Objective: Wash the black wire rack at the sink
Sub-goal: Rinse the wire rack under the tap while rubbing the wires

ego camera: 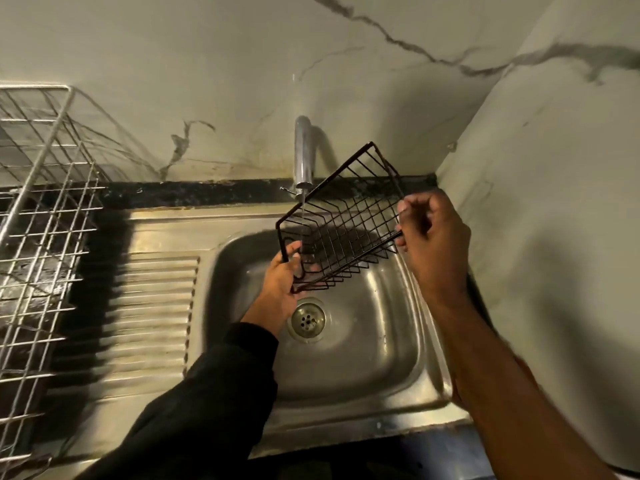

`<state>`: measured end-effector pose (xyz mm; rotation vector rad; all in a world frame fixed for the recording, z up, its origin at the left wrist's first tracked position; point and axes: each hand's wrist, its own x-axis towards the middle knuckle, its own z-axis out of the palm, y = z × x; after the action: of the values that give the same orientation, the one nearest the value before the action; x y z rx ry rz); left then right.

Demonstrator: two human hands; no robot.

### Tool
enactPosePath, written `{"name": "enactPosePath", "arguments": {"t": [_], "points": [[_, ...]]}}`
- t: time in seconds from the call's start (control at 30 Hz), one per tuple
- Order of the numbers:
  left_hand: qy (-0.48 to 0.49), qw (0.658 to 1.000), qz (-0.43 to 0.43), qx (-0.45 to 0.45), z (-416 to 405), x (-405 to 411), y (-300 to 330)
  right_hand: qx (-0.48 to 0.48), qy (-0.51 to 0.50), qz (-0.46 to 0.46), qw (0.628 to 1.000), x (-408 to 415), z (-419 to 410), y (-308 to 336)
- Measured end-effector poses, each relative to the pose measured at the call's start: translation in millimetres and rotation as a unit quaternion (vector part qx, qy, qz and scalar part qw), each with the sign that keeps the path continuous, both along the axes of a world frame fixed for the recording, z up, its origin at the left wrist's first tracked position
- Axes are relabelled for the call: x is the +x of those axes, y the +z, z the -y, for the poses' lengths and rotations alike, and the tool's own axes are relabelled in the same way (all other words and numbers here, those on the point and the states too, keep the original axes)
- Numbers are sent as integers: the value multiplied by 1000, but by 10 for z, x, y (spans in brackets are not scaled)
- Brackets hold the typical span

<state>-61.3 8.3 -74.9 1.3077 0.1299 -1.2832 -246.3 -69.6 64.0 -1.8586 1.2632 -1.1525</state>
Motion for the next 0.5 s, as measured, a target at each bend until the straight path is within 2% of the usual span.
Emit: {"name": "enactPosePath", "arguments": {"t": [0.13, 0.33, 0.5], "points": [[-57, 996, 39, 47, 231, 10, -116, -10, 25, -25, 999, -150, -35, 3], [31, 997, -68, -12, 221, -16, -107, -17, 48, -33, 998, -335, -59, -145], [99, 993, -50, -28, -211, 117, -64, 5, 42, -74, 996, -265, 106, -368]]}}
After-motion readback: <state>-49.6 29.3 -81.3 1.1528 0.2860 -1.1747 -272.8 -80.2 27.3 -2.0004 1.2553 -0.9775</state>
